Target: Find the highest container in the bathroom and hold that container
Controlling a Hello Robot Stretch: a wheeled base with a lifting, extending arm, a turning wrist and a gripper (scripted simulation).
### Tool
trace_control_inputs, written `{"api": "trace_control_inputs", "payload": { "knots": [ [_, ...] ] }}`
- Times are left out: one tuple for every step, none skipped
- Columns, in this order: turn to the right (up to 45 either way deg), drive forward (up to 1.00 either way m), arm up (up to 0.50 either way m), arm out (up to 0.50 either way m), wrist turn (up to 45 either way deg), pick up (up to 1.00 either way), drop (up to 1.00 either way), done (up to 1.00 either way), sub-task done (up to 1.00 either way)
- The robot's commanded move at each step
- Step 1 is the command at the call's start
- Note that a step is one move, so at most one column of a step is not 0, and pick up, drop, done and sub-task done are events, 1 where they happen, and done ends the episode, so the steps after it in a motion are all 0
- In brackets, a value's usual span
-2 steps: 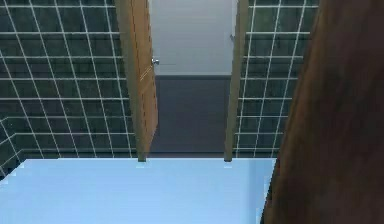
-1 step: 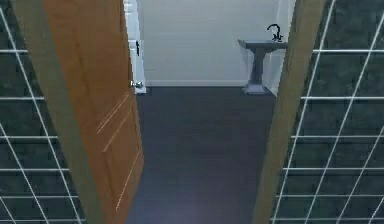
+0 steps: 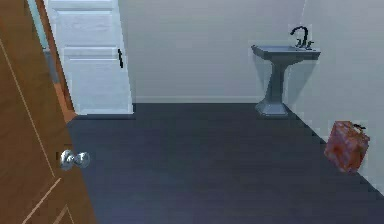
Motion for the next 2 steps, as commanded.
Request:
{"api": "trace_control_inputs", "payload": {
  "knots": [
    [-6.0, 0.00, 0.00, 0.00, 0.0, 0.00, 0.00, 0.00, 0.00],
    [0.0, 0.05, 0.00, 0.00, 0.0, 0.00, 0.00, 0.00, 0.00]
  ]
}}
